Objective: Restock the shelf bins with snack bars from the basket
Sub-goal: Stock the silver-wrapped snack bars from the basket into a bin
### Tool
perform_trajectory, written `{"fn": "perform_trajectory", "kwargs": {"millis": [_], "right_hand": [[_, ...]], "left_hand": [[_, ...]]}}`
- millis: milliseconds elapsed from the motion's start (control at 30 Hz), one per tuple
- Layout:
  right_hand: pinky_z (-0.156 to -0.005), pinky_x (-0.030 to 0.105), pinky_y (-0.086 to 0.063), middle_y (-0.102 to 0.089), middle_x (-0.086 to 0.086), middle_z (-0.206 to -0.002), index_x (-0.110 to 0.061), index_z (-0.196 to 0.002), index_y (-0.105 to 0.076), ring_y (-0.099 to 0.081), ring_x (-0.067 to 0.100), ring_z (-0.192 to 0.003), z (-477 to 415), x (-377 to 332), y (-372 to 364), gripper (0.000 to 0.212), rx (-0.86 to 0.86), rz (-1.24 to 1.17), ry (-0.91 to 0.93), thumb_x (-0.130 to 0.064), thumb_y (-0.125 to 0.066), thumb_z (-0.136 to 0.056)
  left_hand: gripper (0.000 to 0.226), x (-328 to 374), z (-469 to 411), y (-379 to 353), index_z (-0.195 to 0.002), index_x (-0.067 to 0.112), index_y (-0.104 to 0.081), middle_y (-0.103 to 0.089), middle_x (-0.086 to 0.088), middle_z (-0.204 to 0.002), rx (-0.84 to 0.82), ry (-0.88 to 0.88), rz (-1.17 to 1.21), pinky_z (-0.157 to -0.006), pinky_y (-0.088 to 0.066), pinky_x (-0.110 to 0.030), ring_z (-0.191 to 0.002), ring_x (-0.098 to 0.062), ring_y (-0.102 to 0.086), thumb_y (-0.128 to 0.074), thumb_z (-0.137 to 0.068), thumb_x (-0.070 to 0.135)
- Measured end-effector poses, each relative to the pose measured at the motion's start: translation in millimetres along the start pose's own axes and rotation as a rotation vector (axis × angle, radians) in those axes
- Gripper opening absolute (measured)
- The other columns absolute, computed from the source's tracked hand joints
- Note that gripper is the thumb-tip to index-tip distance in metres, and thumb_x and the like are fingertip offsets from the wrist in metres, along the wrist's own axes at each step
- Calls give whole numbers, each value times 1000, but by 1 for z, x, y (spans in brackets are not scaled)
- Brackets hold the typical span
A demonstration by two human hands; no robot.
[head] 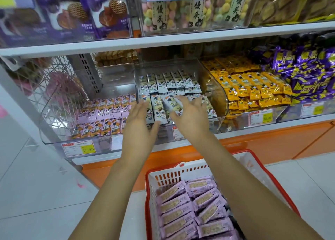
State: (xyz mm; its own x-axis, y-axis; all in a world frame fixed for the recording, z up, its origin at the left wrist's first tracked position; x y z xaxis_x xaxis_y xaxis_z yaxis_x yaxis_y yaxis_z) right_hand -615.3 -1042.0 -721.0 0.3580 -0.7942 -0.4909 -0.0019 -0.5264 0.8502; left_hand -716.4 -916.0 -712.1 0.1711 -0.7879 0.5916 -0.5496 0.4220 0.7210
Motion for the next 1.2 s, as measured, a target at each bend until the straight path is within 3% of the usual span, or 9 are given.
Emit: {"fn": "perform_trajectory", "kwargs": {"millis": [133, 300, 400, 667, 800, 900, 1000, 1100, 1200], "right_hand": [[-107, 40, -25, -33, 16, -144, -25, -146, -39, -24, 32, -133, 9, -14, -15, 48, -30, -148, 47, -38, -42, -100], [-114, 37, -15, -26, 16, -155, -21, -149, -33, -13, 27, -145, 10, -12, -13, 46, -106, -202, 113, -30, -33, -104], [-115, 40, -19, -21, 10, -158, -24, -148, -34, -13, 26, -146, 9, -3, -11, 51, -139, -235, 113, -35, -46, -100], [-100, 29, -38, -41, 5, -139, -22, -135, -52, -48, 22, -123, 3, 2, 0, 47, -100, -242, 228, -34, -64, -91], [-93, 27, -40, -43, 4, -136, -21, -135, -53, -51, 22, -117, -1, -2, 1, 46, -94, -214, 227, -36, -61, -92], [-92, 24, -39, -47, 5, -133, -17, -130, -56, -52, 17, -113, 4, 1, 8, 42, -43, -290, 232, -36, -59, -94], [-70, 18, -41, -57, 3, -96, -9, -91, -64, -53, 9, -79, 25, 23, 36, 20, 153, -377, 261, -27, -56, -96], [-54, 22, -27, -43, 3, -63, -3, -67, -48, -37, 12, -56, 53, 74, 38, 35, 168, -365, 219, -21, -54, -97], [-53, 28, -27, -44, 3, -57, -7, -63, -47, -37, 12, -51, 80, 152, 0, 34, 26, -194, 86, -18, -59, -94]], "left_hand": [[46, 0, -2, -14, -137, 14, -49, -40, -5, -148, 18, -156, -102, -116, -13, -45, -146, -28, -8, -58, -92, 19], [43, 2, -2, -18, -137, 11, -49, -43, -8, -146, 43, -210, -158, -113, 4, -34, -143, -19, 2, -53, -95, 19], [44, 1, 0, -17, -138, 12, -48, -44, -7, -145, 46, -209, -147, -114, 5, -31, -145, -18, 2, -52, -95, 21], [44, -2, 2, -19, -137, 11, -48, -48, -9, -143, 14, -170, -156, -119, -13, -46, -147, -26, -2, -51, -95, 21], [44, -3, 3, -19, -138, 12, -47, -47, -9, -143, 5, -168, -131, -119, -13, -47, -147, -24, -2, -51, -95, 21], [38, 4, 9, -12, -133, 10, -52, -51, -9, -139, 39, -221, -51, -116, -21, -44, -144, -25, -20, -51, -95, 18], [25, 15, 25, -9, -108, 9, -65, -64, -8, -108, 40, -328, -20, -90, -37, -23, -107, -23, -55, -49, -94, 22], [26, 14, 48, -32, -80, 14, -63, -62, 1, -75, -189, -313, 1, -61, -40, -26, -69, -14, -56, -48, -96, 28], [29, -7, 80, -74, -69, 21, -53, -52, 8, -61, -497, -268, -109, -52, -32, -27, -56, -8, -47, -50, -96, 28]]}}
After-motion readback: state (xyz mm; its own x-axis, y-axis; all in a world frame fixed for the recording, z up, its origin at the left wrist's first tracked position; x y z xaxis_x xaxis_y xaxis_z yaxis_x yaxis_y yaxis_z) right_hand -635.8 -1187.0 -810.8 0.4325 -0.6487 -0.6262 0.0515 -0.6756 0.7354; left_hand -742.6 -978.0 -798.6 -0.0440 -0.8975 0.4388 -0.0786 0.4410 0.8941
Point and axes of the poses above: each hand's wrist, its own z-axis away from the middle knuckle, its own y-axis out of the back of the hand, x = y × z, the point moved 8 cm from there along -z, towards the middle knuckle
